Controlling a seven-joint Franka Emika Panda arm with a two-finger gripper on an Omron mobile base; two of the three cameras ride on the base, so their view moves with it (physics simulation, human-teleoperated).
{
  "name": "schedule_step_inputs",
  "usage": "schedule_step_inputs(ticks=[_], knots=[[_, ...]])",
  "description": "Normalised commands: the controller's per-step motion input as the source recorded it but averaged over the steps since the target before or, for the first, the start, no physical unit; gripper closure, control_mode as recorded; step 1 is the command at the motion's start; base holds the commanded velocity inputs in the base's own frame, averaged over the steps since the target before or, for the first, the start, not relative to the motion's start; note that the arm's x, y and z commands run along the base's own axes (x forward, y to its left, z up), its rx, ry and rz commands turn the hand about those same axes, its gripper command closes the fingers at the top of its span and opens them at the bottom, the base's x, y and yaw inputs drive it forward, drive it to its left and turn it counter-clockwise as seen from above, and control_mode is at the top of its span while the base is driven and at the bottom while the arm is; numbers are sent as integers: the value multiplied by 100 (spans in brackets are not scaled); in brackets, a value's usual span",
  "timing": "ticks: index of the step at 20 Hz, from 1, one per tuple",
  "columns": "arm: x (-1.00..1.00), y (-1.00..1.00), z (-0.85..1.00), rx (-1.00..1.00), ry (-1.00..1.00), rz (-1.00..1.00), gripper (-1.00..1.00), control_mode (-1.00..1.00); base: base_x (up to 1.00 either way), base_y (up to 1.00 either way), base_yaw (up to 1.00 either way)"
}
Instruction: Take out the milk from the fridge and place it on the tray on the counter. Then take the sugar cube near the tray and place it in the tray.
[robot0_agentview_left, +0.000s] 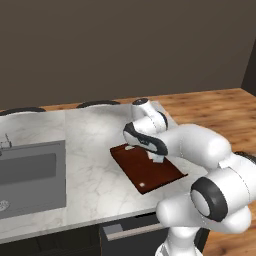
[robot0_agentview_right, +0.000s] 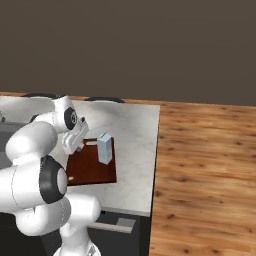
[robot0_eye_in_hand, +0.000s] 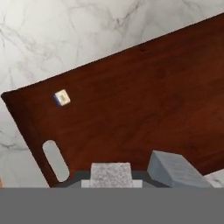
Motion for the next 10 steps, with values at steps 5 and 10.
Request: schedule_step_inputs(ticks=[5,10], knots=[[15,0,-25,-9,-1,-1,100,-100,0,0,0],[0,8,-32,-7,-4,-1,100,-100,0,0,0]])
